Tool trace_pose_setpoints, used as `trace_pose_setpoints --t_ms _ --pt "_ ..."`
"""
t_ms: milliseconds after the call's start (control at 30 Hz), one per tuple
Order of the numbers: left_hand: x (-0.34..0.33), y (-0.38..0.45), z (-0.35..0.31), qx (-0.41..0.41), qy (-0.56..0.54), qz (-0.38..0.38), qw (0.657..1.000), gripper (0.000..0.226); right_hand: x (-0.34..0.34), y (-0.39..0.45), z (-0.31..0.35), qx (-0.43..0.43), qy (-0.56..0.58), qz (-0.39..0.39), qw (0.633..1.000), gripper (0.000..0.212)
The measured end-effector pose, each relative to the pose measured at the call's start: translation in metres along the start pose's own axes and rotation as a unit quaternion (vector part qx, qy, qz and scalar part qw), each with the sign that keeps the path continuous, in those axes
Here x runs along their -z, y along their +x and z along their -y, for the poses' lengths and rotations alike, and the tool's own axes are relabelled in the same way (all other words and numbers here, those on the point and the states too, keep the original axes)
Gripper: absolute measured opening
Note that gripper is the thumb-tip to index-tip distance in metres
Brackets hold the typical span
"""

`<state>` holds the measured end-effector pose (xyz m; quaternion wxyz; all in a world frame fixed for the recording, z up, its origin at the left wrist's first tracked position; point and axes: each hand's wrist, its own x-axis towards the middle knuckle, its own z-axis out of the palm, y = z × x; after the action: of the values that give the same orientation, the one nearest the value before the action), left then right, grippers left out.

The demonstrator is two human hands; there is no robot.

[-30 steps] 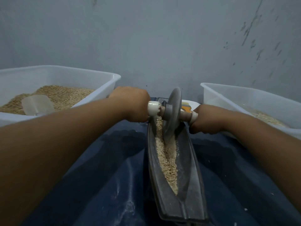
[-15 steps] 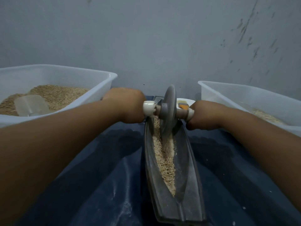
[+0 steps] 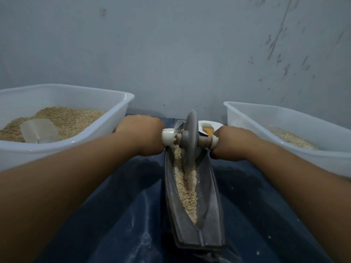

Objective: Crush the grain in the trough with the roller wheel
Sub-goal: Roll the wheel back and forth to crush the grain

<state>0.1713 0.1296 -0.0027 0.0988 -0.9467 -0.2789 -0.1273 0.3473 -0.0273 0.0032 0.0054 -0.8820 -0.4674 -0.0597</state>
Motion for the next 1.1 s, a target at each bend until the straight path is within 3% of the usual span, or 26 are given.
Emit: trace_pose_setpoints --t_ms 233,467,700,800,867,967,1100 --pt "0.008 -0.011 -0.004 -0.030 0.037 -0.026 0.999 0.023 -0.004 -0.018 -0.006 -0.006 0.065 0.062 0.996 0.016" --pt "0.007 -0.009 -0.004 -0.016 0.016 -0.014 1.000 0.021 -0.002 -0.015 0.003 -0.018 0.036 0.031 0.999 0.016" --pt "0.003 -0.033 -0.001 -0.019 -0.014 -0.016 1.000 0.017 0.011 -0.034 0.002 0.003 0.060 0.086 0.994 0.017" --pt "-0.005 -0.042 0.002 -0.011 -0.009 -0.037 0.999 0.022 0.012 -0.037 0.005 0.021 0.015 0.053 0.998 0.017" --pt "-0.001 -0.039 -0.001 0.001 -0.021 -0.011 1.000 0.018 0.012 -0.034 0.009 0.016 -0.005 0.034 0.999 0.017" --pt "0.010 -0.030 -0.006 0.000 -0.030 0.023 0.999 0.017 0.013 -0.031 0.012 0.001 0.021 0.060 0.998 0.015" --pt "0.013 -0.041 -0.007 -0.022 -0.003 -0.019 1.000 0.016 0.011 -0.046 0.003 0.002 0.069 0.091 0.993 0.016"
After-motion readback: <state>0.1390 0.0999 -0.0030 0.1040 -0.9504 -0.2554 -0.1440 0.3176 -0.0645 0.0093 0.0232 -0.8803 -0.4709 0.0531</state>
